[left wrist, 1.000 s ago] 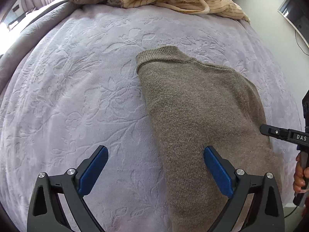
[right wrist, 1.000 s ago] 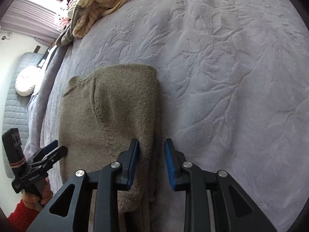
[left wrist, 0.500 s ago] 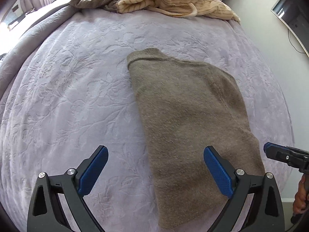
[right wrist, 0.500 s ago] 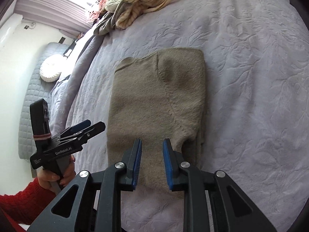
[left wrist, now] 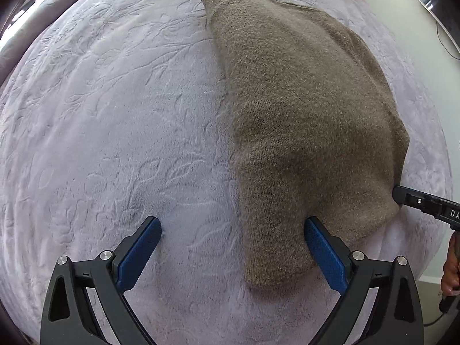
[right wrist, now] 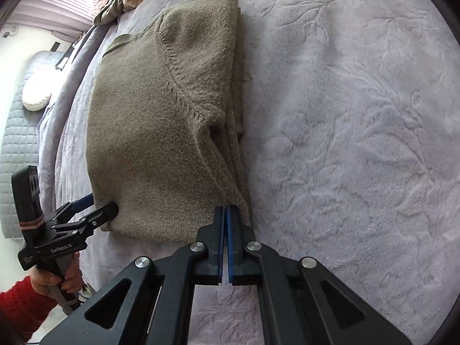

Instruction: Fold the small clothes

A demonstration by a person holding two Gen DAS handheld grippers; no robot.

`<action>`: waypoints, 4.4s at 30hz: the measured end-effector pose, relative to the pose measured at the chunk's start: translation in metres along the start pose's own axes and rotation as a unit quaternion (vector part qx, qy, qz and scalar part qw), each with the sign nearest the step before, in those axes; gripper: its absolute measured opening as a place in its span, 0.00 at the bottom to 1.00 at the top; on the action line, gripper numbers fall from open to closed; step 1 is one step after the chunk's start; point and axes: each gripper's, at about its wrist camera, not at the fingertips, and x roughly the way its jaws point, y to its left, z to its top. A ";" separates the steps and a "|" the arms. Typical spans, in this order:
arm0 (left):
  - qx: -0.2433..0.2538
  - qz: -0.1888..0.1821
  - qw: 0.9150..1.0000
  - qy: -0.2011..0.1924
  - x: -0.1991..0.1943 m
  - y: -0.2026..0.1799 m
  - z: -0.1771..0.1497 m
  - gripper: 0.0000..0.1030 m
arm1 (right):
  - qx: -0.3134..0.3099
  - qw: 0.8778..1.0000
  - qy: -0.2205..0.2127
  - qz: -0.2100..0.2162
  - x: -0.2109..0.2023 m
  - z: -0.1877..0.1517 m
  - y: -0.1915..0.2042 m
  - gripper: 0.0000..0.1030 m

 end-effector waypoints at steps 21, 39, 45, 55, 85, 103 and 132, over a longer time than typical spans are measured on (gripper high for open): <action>0.002 0.035 0.999 0.010 -0.040 0.013 0.018 0.97 | 0.070 0.998 0.001 -0.006 -0.038 -0.008 -0.013 0.05; -0.011 0.036 0.999 0.004 -0.051 0.019 0.045 0.99 | 0.086 0.996 -0.011 0.005 -0.041 0.008 -0.016 0.42; -0.012 0.034 0.999 0.015 -0.045 0.019 0.058 0.99 | 0.088 0.996 -0.023 0.024 -0.042 0.017 -0.017 0.66; -0.047 0.018 0.998 0.031 -0.030 0.042 0.091 0.98 | 0.066 0.997 -0.030 0.040 -0.036 0.067 -0.015 0.66; -0.074 -0.141 0.987 0.023 0.023 0.031 0.160 0.99 | 0.003 0.977 0.058 0.205 0.050 0.147 -0.005 0.72; -0.025 -0.105 0.994 -0.006 0.015 -0.037 0.167 0.61 | 0.044 0.972 0.050 0.226 0.058 0.146 0.001 0.37; -0.046 -0.150 0.985 -0.073 -0.153 0.042 0.020 0.45 | 0.033 0.939 0.061 0.336 -0.020 0.011 0.132 0.36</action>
